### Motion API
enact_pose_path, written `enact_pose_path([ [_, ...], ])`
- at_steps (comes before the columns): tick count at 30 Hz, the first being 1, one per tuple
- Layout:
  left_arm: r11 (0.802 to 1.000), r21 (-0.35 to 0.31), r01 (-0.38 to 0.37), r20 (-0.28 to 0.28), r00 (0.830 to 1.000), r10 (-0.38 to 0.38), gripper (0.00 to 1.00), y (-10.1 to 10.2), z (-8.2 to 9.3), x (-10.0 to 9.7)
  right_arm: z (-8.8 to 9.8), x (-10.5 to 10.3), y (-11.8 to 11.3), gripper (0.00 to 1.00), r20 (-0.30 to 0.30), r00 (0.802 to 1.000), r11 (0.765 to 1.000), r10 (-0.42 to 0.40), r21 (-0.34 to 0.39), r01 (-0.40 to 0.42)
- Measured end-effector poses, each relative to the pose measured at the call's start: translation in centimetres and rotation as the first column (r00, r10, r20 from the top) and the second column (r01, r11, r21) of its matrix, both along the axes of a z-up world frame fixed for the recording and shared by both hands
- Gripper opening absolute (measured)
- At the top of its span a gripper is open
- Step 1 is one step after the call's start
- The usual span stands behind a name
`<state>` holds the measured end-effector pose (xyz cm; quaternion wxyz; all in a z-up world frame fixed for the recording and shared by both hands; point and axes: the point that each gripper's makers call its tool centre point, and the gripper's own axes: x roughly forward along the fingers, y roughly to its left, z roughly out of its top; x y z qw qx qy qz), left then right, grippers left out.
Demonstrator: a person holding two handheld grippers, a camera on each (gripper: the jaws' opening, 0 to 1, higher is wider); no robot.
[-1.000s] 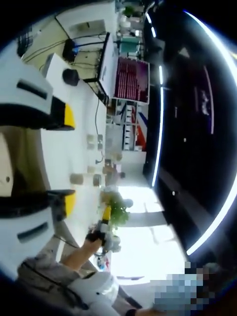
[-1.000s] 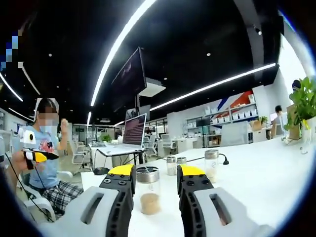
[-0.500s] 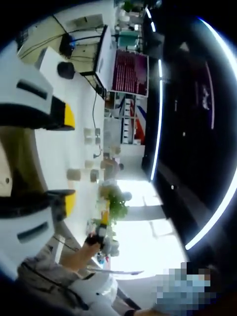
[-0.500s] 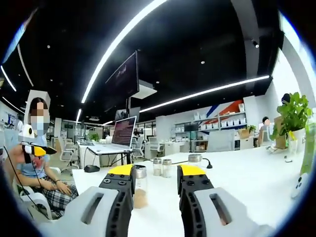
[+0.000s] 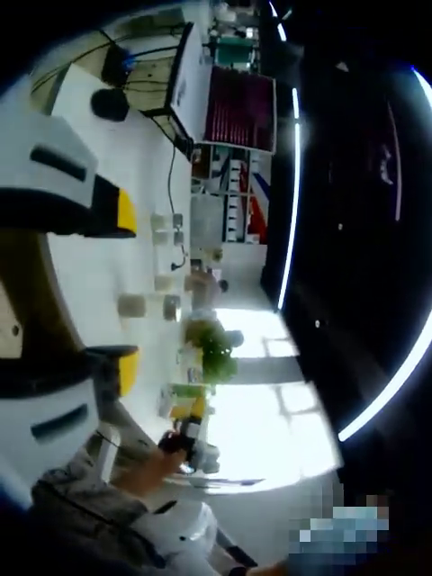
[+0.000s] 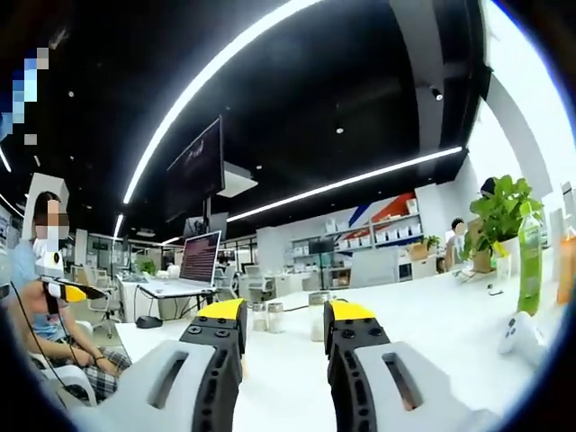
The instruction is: Rotate the seasoning bottle until the label or dispensing opening points toward the visible target arrow and the bottle remains upright within the marked orientation range
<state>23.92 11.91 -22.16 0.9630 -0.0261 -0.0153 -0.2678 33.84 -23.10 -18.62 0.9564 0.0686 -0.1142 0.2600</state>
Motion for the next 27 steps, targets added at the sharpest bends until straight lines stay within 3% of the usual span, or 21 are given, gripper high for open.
enact_pose_path([
  [17,0.999,-0.006,0.048,0.012,0.999,-0.048,0.49,-0.3,0.0,2.3,-1.2,-1.6,-2.2,0.31,-0.031,0.996,0.996,-0.082,-0.033,0.081],
  [27,0.998,-0.015,0.058,0.013,0.998,-0.058,0.48,-0.5,-0.1,2.9,-1.4,-1.1,-1.9,0.29,-0.051,0.997,0.997,-0.061,-0.057,0.058],
])
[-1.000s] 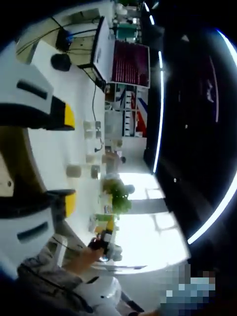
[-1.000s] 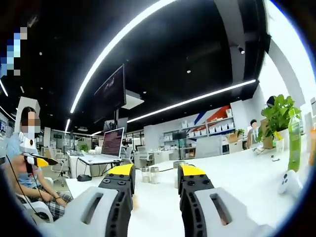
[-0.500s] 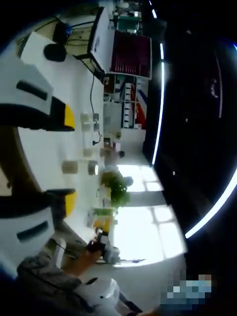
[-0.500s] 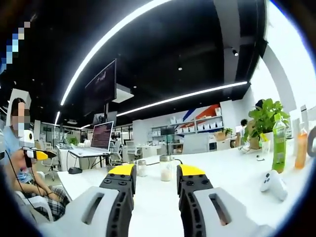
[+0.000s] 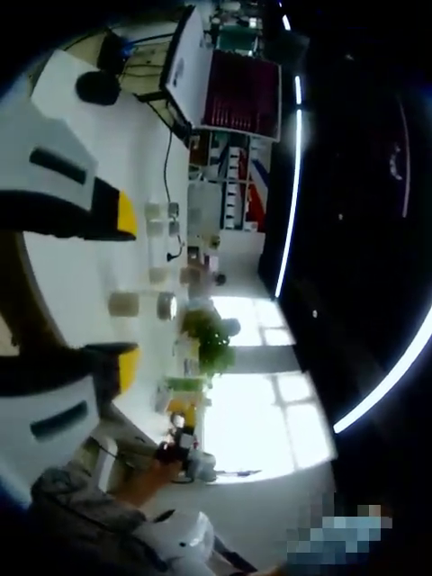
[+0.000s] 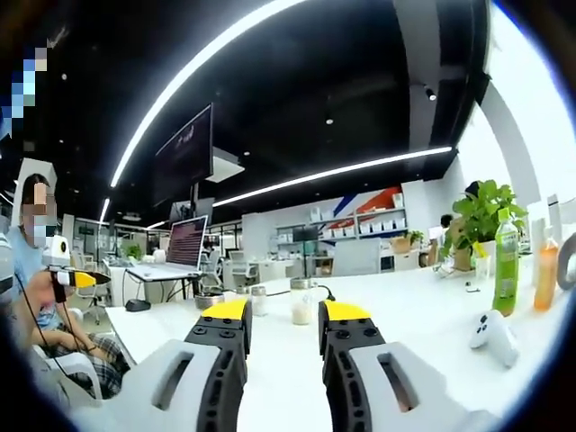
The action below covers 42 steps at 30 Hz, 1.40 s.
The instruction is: Rotate the seasoning bottle until the label or dispensing opening points toward the visible target arrow and the bottle remains upright within the marked orientation range
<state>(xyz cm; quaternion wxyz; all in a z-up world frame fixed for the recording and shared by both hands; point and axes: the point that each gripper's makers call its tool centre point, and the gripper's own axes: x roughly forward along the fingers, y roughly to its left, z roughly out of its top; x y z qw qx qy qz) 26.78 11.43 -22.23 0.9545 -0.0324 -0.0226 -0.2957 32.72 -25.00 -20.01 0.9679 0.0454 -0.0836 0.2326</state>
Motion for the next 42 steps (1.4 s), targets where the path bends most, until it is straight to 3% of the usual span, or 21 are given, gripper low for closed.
enact_pose_path([
  [14,1.000,-0.002,-0.008,-0.005,1.000,0.008,0.47,0.4,-0.1,0.1,-0.2,2.7,0.7,0.28,-0.053,0.998,0.999,0.040,0.007,-0.039],
  [35,1.000,-0.002,-0.022,-0.023,0.999,0.022,0.47,1.6,-0.9,0.2,-0.5,9.1,4.0,0.29,-0.114,0.992,0.996,0.061,-0.053,-0.068],
  [42,1.000,0.011,-0.025,-0.038,0.999,0.026,0.47,1.6,-1.4,0.2,-0.7,12.4,5.1,0.29,-0.143,0.986,0.992,0.091,-0.078,-0.103],
])
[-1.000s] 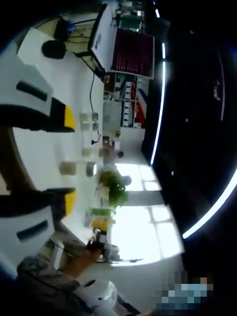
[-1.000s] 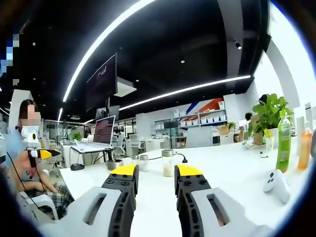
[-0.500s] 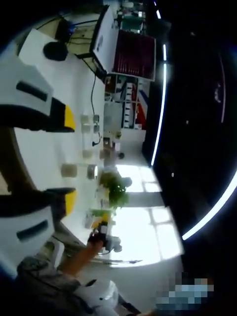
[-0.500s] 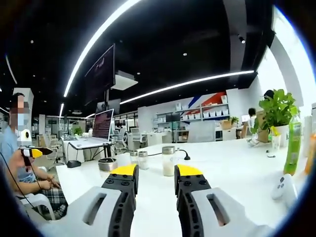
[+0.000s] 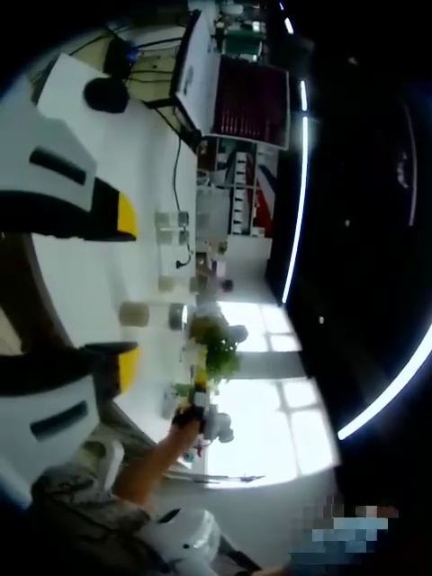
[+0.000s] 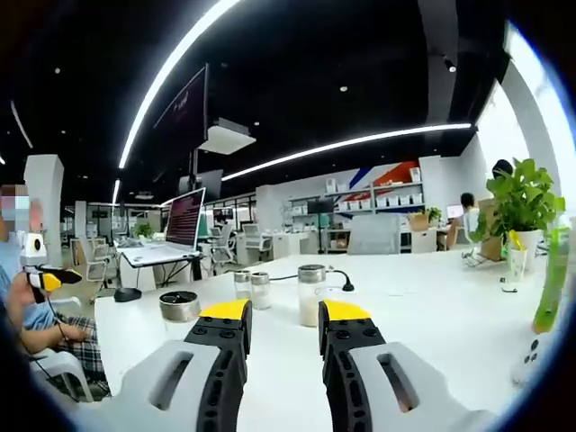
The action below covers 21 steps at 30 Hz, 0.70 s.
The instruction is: Rotate the seasoning bottle until the label or dispensing opening points toward the visible target arrow and the bottle remains upright within the marked orientation range
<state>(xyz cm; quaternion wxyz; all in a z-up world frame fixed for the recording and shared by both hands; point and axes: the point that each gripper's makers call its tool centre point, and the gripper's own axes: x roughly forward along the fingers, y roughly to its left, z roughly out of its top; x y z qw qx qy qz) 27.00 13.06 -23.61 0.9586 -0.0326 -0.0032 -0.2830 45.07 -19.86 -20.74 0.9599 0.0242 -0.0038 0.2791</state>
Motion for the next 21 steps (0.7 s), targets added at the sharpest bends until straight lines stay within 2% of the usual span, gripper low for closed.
enact_pose_path([
  [3,1.000,-0.001,-0.005,0.007,1.000,0.005,0.47,0.2,0.3,-0.2,-0.2,2.0,0.6,0.29,-0.012,1.000,1.000,0.001,-0.031,-0.002],
  [11,1.000,0.007,-0.009,0.004,1.000,0.009,0.47,0.2,0.4,-0.1,-0.4,5.5,3.2,0.30,-0.036,0.999,0.999,0.006,-0.042,-0.008],
  [19,1.000,-0.005,-0.009,-0.006,1.000,0.009,0.47,0.7,-0.1,0.0,-2.0,10.3,5.1,0.30,-0.044,0.999,0.997,-0.029,-0.071,0.025],
  [21,1.000,-0.008,-0.020,-0.013,1.000,0.020,0.47,1.2,-0.3,0.1,-2.8,11.3,5.1,0.30,-0.085,0.995,0.995,-0.053,-0.085,0.046],
])
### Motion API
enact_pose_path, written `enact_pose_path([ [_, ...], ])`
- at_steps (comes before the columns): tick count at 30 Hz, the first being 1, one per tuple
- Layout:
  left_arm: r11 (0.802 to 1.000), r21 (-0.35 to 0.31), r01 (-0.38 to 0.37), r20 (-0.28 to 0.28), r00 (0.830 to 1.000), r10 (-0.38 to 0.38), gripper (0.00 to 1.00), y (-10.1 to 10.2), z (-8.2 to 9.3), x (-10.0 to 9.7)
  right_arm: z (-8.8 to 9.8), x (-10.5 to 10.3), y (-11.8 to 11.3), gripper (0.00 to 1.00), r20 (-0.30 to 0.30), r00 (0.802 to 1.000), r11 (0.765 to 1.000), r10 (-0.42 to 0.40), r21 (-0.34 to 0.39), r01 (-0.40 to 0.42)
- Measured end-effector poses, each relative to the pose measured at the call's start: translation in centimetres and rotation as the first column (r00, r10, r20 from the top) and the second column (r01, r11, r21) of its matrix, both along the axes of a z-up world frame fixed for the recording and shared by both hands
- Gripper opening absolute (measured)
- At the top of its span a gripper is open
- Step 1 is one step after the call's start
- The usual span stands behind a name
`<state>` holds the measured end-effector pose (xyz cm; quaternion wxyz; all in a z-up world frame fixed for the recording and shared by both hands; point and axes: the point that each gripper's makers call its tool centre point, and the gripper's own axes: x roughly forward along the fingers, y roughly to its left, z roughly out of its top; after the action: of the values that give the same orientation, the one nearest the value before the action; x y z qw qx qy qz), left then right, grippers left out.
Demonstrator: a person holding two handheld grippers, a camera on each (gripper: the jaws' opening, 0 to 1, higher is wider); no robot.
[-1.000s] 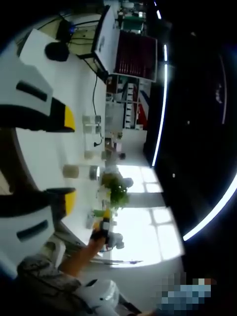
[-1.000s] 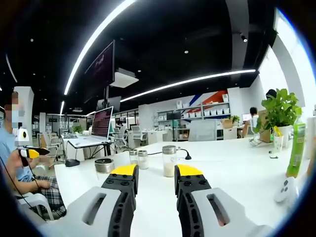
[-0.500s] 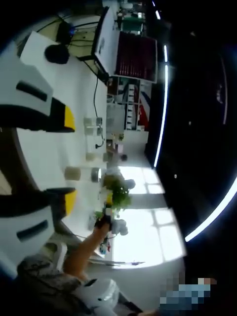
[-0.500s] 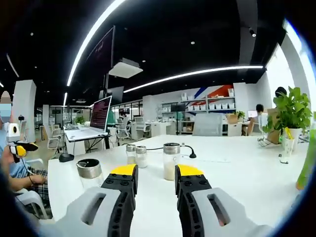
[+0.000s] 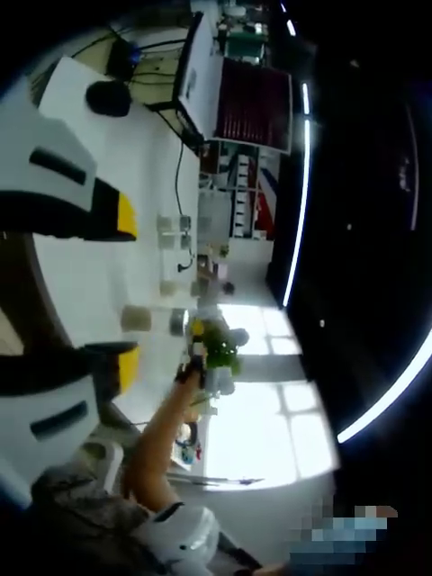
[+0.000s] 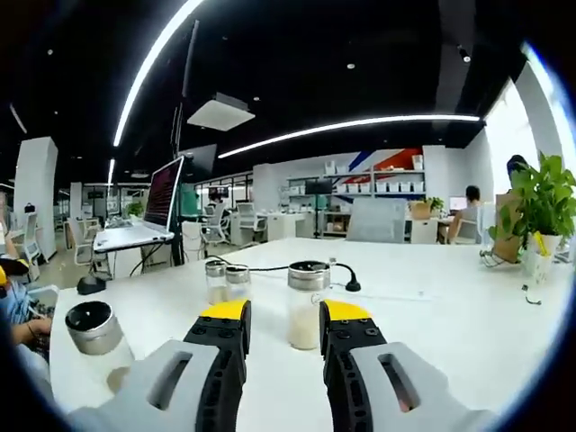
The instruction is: Rotate the seasoning bottle until the label or dispensing opening points toward the visible target arrow and the bottle remains upright within the marked orientation range
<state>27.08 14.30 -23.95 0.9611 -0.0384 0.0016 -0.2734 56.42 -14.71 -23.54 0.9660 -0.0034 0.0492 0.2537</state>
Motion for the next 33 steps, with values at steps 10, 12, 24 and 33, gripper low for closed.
enact_pose_path([
  [10,0.997,-0.078,0.015,0.001,1.000,-0.015,0.47,1.3,0.7,-0.7,0.7,4.2,0.8,0.33,0.036,0.997,0.998,-0.068,-0.001,0.068],
  [12,0.996,-0.085,0.004,0.000,1.000,-0.004,0.47,1.7,0.6,-0.5,0.6,4.8,1.2,0.39,0.042,0.997,0.998,-0.066,-0.004,0.066],
  [24,0.988,-0.150,-0.039,-0.021,0.999,0.036,0.45,3.4,-0.6,-1.3,-1.3,7.7,3.7,0.45,0.008,0.999,0.999,-0.040,0.023,0.040],
  [33,0.978,-0.199,-0.070,-0.011,0.998,0.069,0.45,4.3,-0.1,-2.6,-1.1,9.8,3.9,0.47,0.036,0.998,0.998,-0.044,0.047,0.042],
])
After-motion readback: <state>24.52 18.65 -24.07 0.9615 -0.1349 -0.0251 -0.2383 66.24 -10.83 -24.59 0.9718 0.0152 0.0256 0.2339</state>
